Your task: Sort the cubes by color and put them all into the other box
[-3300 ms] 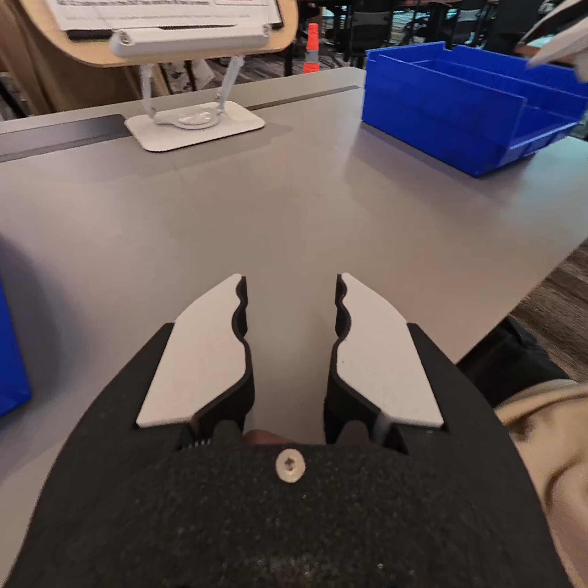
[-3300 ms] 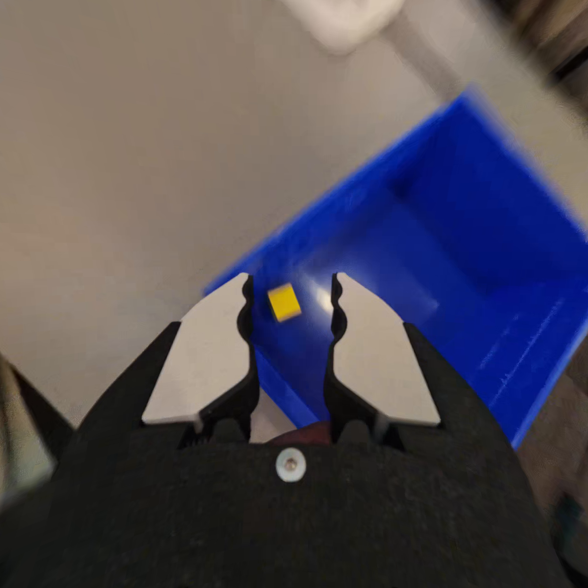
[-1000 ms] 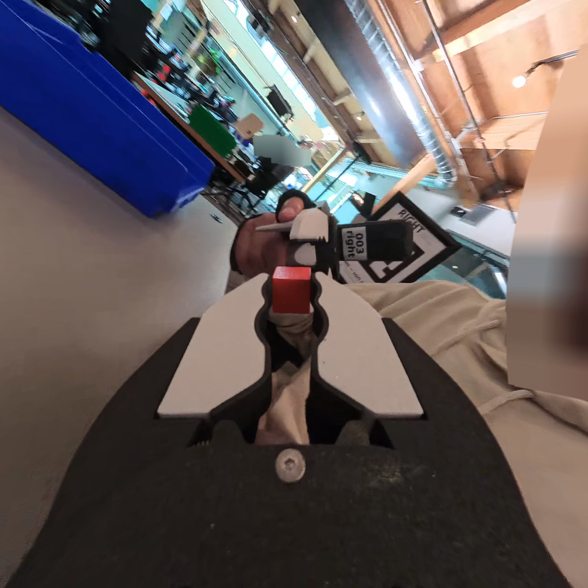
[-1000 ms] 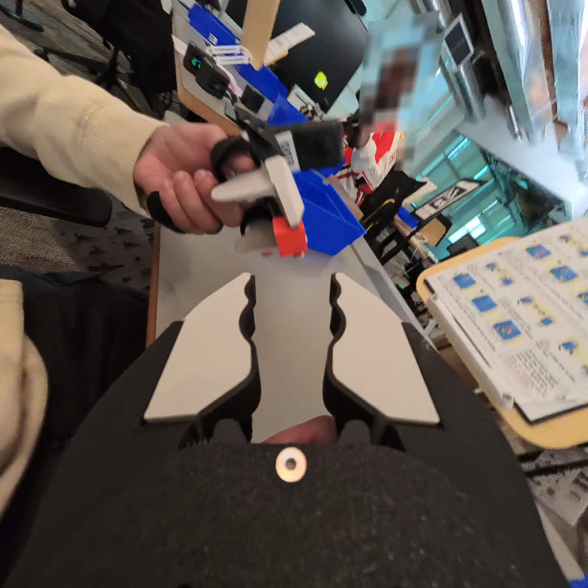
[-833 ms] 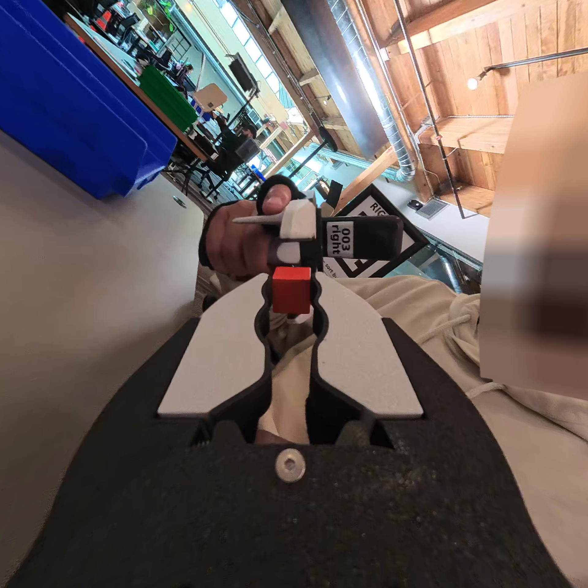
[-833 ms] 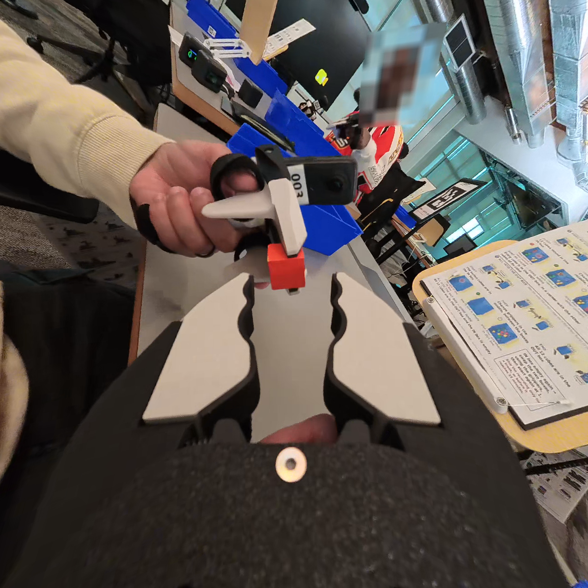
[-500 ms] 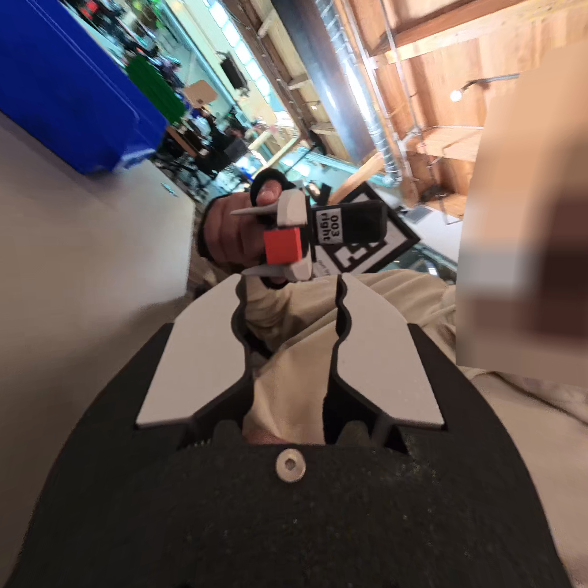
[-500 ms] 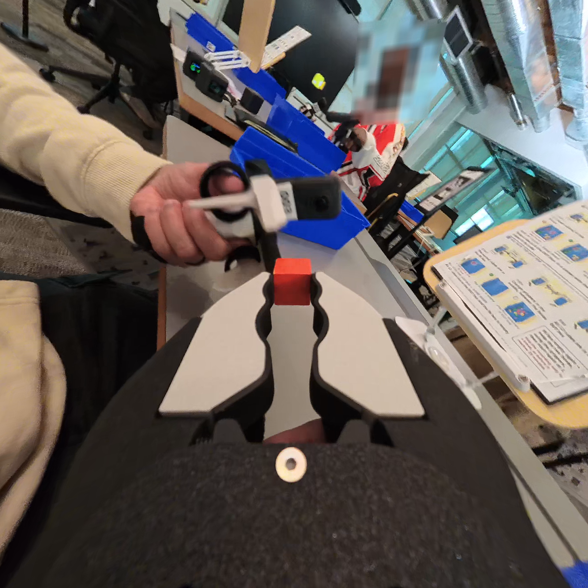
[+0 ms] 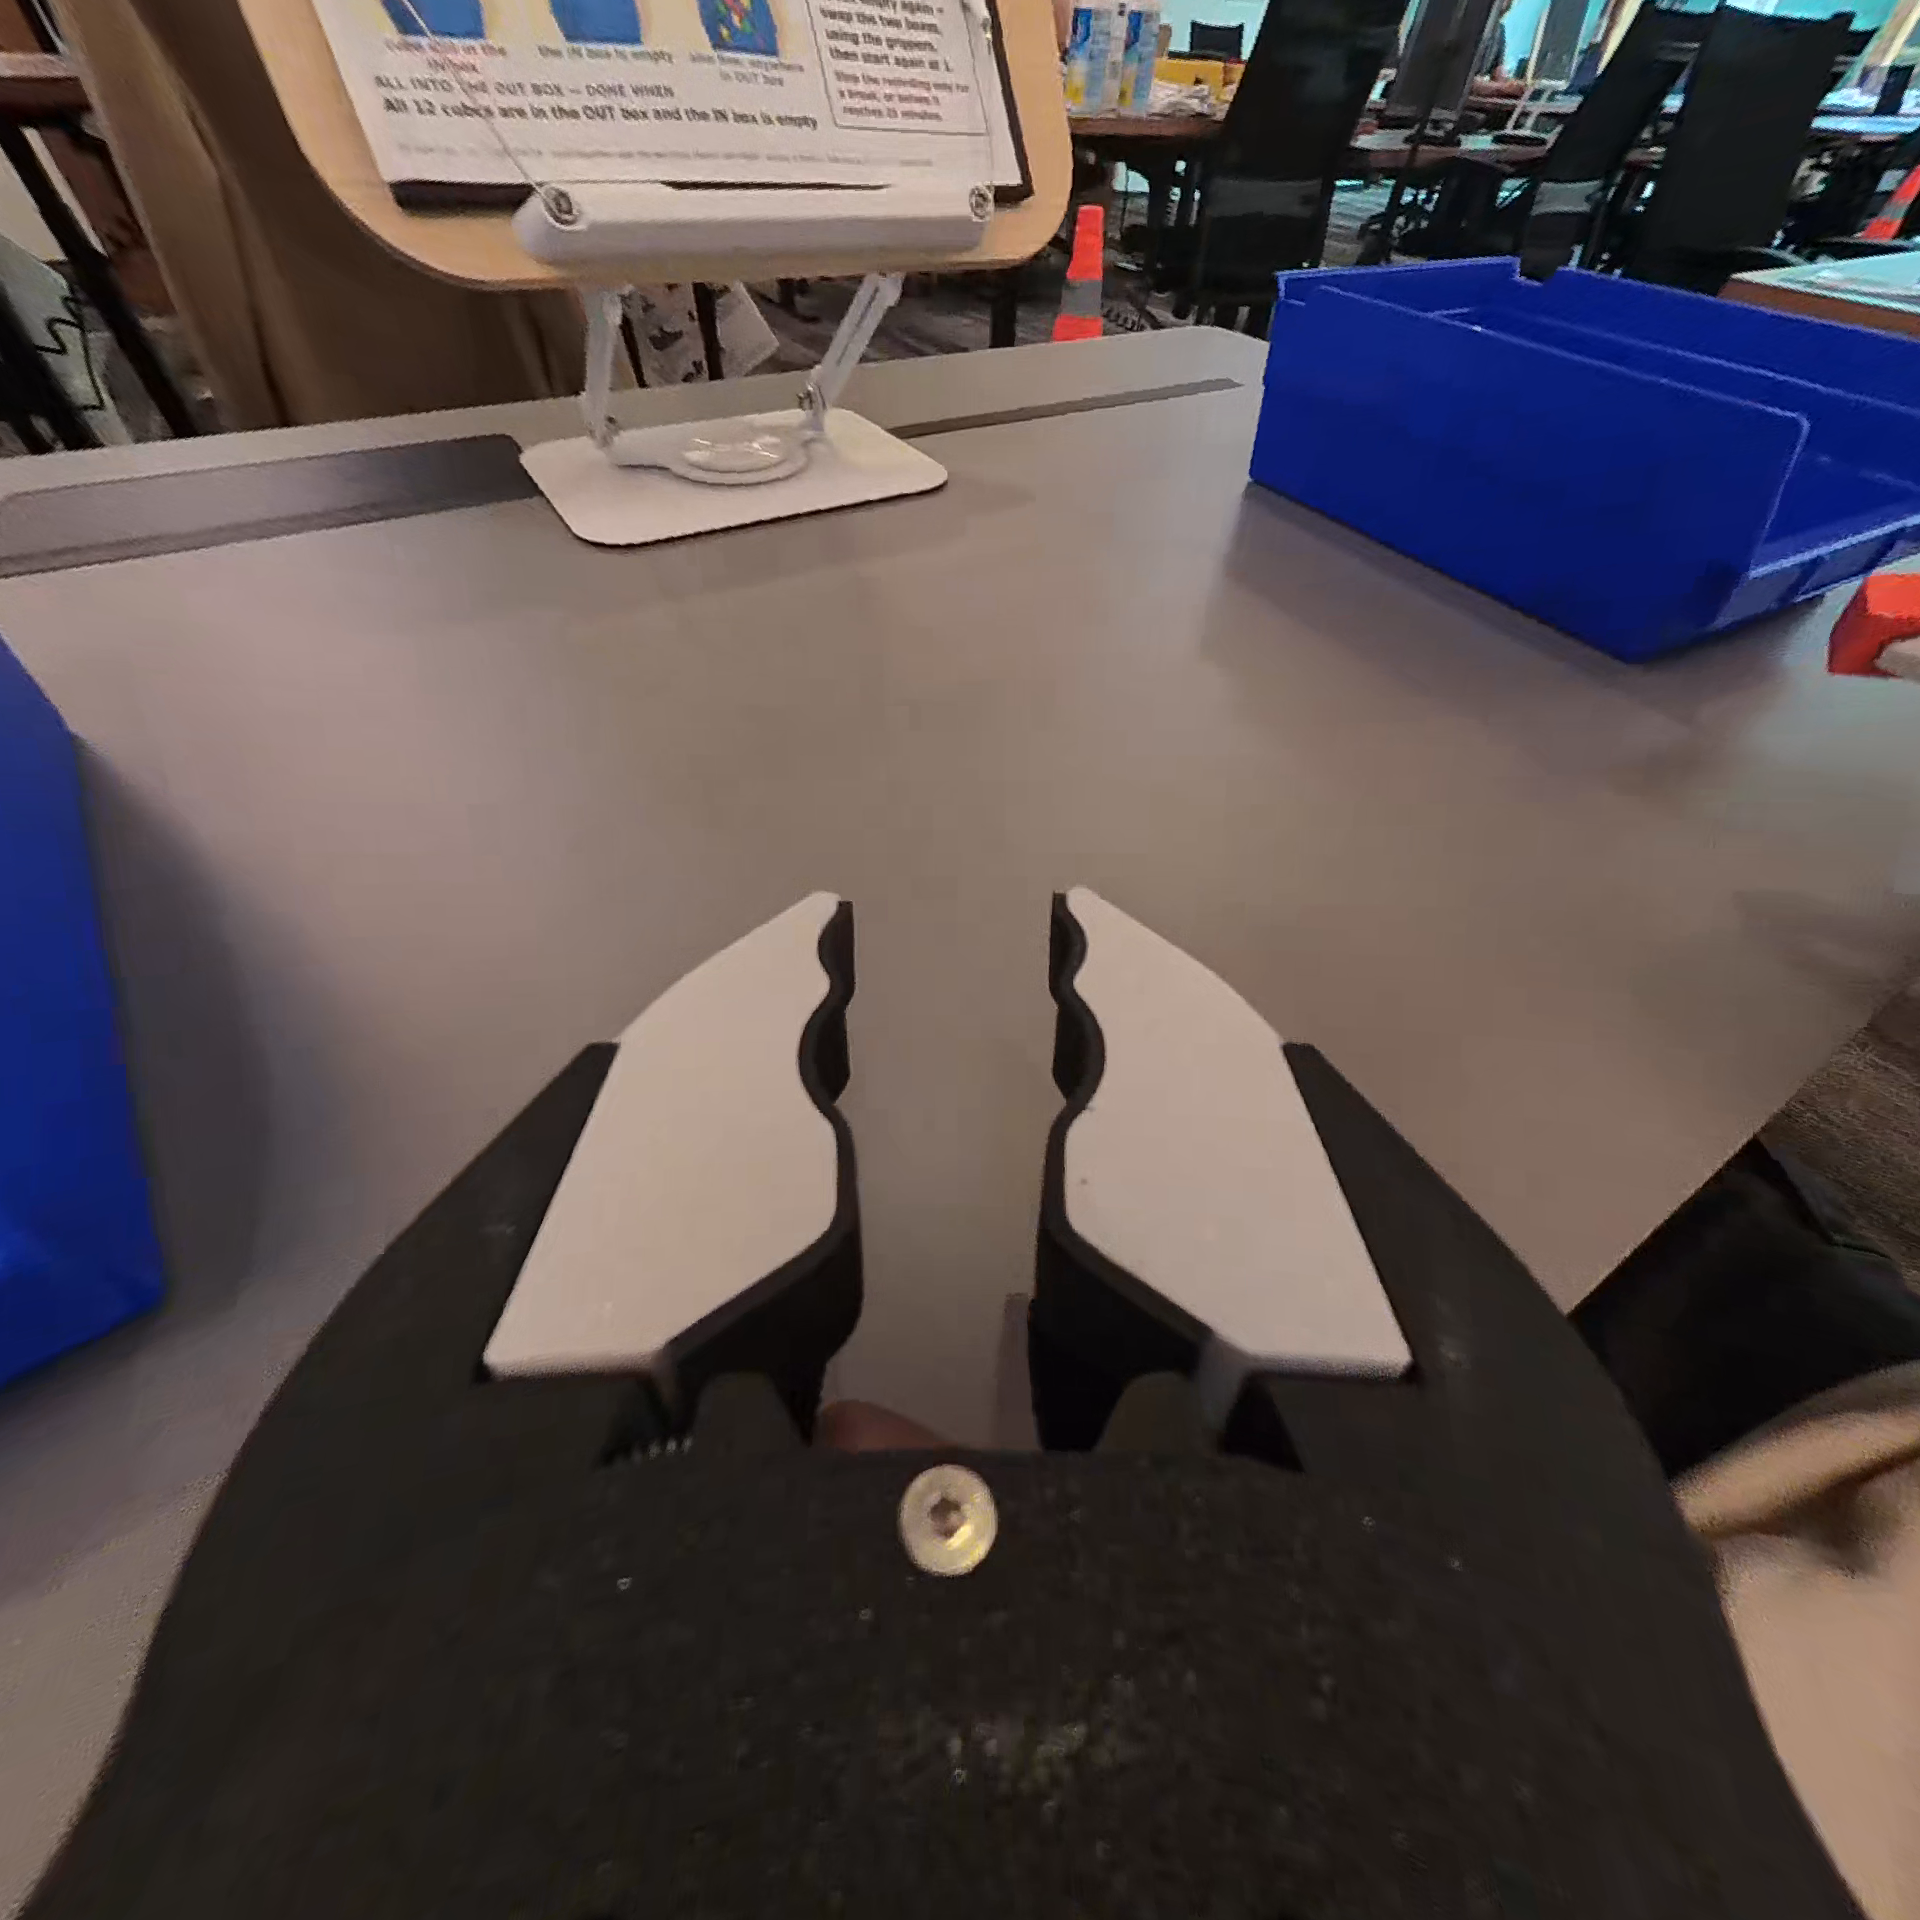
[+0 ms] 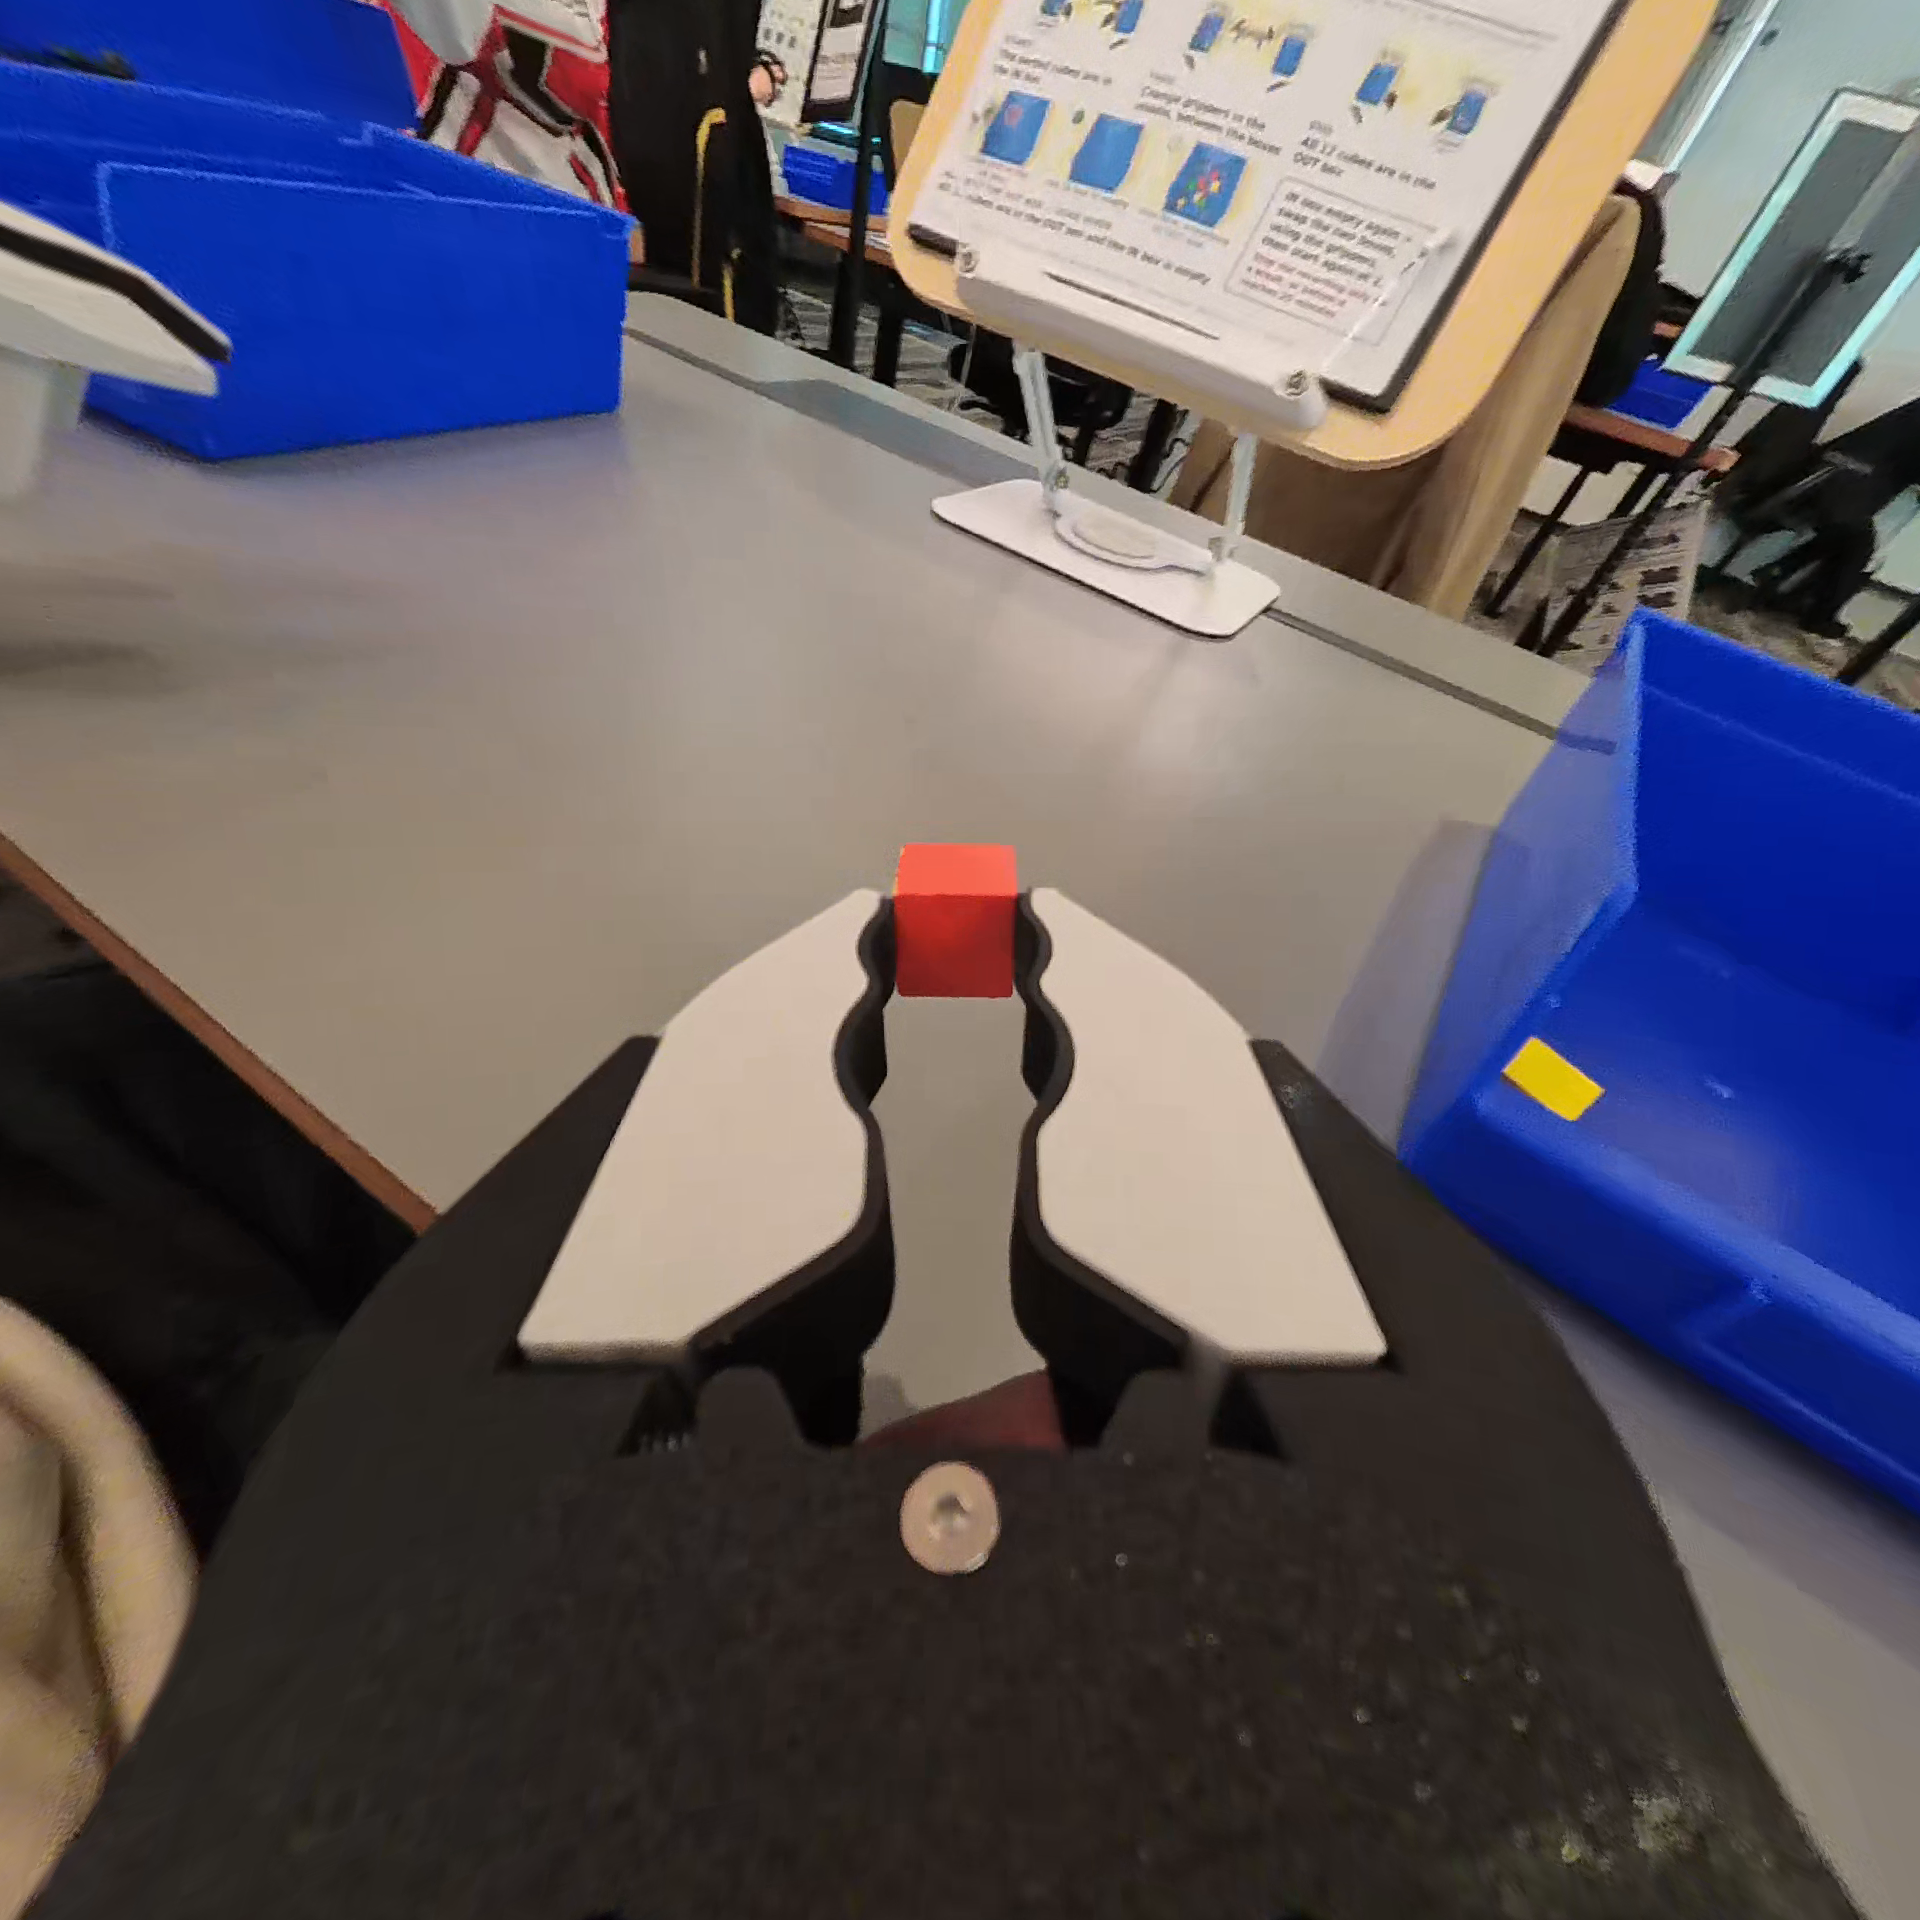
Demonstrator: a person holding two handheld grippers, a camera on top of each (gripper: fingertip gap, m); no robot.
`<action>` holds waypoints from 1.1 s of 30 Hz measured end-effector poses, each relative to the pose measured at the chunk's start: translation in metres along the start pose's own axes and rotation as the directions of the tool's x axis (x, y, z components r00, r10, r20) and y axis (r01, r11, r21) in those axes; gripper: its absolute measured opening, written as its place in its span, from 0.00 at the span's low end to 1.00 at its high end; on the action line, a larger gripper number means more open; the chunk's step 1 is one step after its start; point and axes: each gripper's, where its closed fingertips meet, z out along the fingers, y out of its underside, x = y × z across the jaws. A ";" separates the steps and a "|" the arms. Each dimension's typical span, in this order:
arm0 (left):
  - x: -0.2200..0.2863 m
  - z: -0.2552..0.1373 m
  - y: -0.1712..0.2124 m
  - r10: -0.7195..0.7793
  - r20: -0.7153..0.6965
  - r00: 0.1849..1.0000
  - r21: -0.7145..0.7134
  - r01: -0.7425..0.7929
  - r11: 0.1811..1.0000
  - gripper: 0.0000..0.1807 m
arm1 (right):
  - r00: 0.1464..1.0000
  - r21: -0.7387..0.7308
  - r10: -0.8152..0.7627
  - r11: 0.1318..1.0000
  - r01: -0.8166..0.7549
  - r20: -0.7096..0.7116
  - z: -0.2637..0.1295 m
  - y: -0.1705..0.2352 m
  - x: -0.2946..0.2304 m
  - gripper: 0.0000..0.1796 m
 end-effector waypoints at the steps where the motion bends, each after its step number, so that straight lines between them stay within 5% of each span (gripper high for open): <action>1: 0.002 0.002 0.002 0.002 -0.006 1.000 -0.009 -0.002 1.000 0.20 | 1.000 0.009 -0.004 1.000 0.004 -0.013 0.000 -0.004 0.003 0.12; 6: 0.013 0.003 0.007 0.051 -0.028 0.998 -0.037 -0.052 0.998 0.20 | 0.968 0.053 -0.053 0.996 0.068 -0.246 -0.010 -0.043 0.095 0.12; 10: 0.022 0.002 0.003 0.103 -0.036 0.994 -0.021 -0.104 0.994 0.20 | 0.944 -0.286 -0.107 0.958 0.014 -0.313 0.026 -0.026 0.231 0.12; 13: 0.028 0.001 0.001 0.137 -0.034 0.990 -0.013 -0.137 0.990 0.20 | 0.960 -0.598 -0.054 0.792 -0.127 -0.275 0.071 0.023 0.306 0.12; 16: 0.031 0.000 0.004 0.185 -0.029 0.982 -0.019 -0.186 0.982 0.20 | 0.953 -0.829 -0.203 0.554 -0.077 -0.225 0.098 0.067 0.351 0.12; 19: 0.029 -0.003 0.007 0.252 0.006 0.968 -0.028 -0.252 0.967 0.20 | 0.946 -0.894 -0.201 0.421 -0.150 -0.253 0.119 0.096 0.366 0.12; 24: 0.024 -0.008 0.010 0.275 0.052 0.960 -0.045 -0.273 0.961 0.17 | 0.917 -0.908 -0.218 0.335 -0.251 -0.334 0.134 0.126 0.379 0.12; 30: 0.026 -0.006 0.020 0.098 -0.043 0.994 -0.119 -0.102 0.988 0.19 | 0.884 -0.908 -0.311 0.343 -0.239 -0.350 0.126 0.127 0.390 0.21; 33: 0.021 -0.006 0.021 0.103 -0.024 0.994 -0.126 -0.105 0.987 0.20 | 0.866 -0.802 -0.291 0.569 -0.185 -0.406 0.118 0.068 0.374 0.24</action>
